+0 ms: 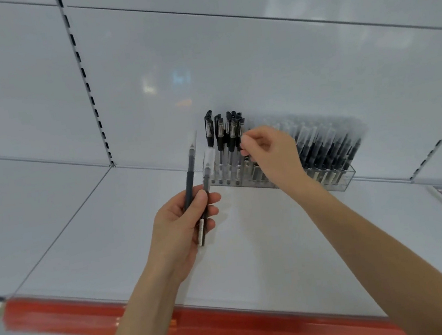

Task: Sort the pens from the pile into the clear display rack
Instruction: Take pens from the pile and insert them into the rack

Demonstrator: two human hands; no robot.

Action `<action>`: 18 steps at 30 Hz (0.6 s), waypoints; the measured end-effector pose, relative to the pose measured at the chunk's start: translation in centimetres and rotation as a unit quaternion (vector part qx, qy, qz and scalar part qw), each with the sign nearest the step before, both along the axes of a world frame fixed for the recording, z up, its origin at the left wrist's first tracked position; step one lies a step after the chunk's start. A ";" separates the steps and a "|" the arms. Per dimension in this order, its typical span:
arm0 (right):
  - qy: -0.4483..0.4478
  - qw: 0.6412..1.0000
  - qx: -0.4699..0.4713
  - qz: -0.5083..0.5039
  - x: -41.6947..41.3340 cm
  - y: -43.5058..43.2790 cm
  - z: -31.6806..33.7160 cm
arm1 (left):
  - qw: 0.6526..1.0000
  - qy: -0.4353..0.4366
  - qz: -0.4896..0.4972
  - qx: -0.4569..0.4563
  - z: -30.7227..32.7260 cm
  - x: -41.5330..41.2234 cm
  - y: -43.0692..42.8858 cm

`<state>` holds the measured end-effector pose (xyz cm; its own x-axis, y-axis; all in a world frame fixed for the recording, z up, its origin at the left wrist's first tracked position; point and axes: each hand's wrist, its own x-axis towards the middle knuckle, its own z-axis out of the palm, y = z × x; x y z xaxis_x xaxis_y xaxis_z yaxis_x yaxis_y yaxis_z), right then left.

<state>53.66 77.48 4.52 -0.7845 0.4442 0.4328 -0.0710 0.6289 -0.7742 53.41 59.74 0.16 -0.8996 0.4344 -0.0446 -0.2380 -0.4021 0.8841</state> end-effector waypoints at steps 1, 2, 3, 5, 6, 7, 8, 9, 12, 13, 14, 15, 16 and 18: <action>0.006 0.999 -0.030 0.033 0.7 -0.5 0.5 | 1.000 0.003 -0.007 0.000 0.1 0.1 0.3; -0.005 0.996 -0.058 0.069 1.2 -0.9 1.0 | 1.000 0.007 -0.016 0.000 0.1 0.2 0.6; -0.029 0.991 -0.081 0.104 1.7 -1.3 1.5 | 1.000 0.011 -0.026 0.000 0.2 0.4 0.9; -0.069 0.980 -0.112 0.150 2.3 -1.7 1.9 | 0.999 0.018 -0.045 -0.005 0.3 0.7 1.4; -0.069 0.977 -0.125 0.157 2.5 -1.7 1.9 | 0.998 0.021 -0.053 -0.008 0.4 0.9 1.5; -0.059 0.977 -0.139 0.151 2.6 -1.5 2.1 | 0.998 0.023 -0.060 -0.010 0.4 1.0 1.6; -0.045 0.977 -0.154 0.137 2.6 -1.2 2.2 | 0.998 0.024 -0.065 -0.012 0.4 1.2 1.6; -0.030 0.977 -0.172 0.121 2.6 -0.7 2.3 | 0.997 0.024 -0.068 -0.013 0.4 1.2 1.5; 0.008 0.972 -0.216 0.091 2.8 0.8 2.6 | 0.998 0.016 -0.066 -0.020 0.4 1.4 1.2; 0.013 0.972 -0.219 0.086 2.9 1.2 2.7 | 0.998 0.015 -0.063 -0.024 0.3 1.5 1.2; 0.017 0.973 -0.214 0.080 3.0 1.5 2.9 | 0.998 0.018 -0.058 -0.030 0.3 1.5 1.1; 0.025 0.977 -0.201 0.069 3.1 1.7 3.2 | 0.998 0.023 -0.052 -0.037 0.2 1.4 1.0; 0.041 0.982 -0.179 0.051 3.1 2.0 3.7 | 0.997 0.032 -0.045 -0.045 0.1 1.4 0.9; 0.090 0.989 -0.114 0.005 2.9 2.7 4.7 | 0.996 0.048 -0.026 -0.064 -0.1 1.2 0.7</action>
<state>56.52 80.20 9.26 -0.7088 0.5385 0.4557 -0.2260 0.4386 -0.8698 54.61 60.43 0.04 -0.8785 0.4774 -0.0180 -0.1683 -0.2741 0.9469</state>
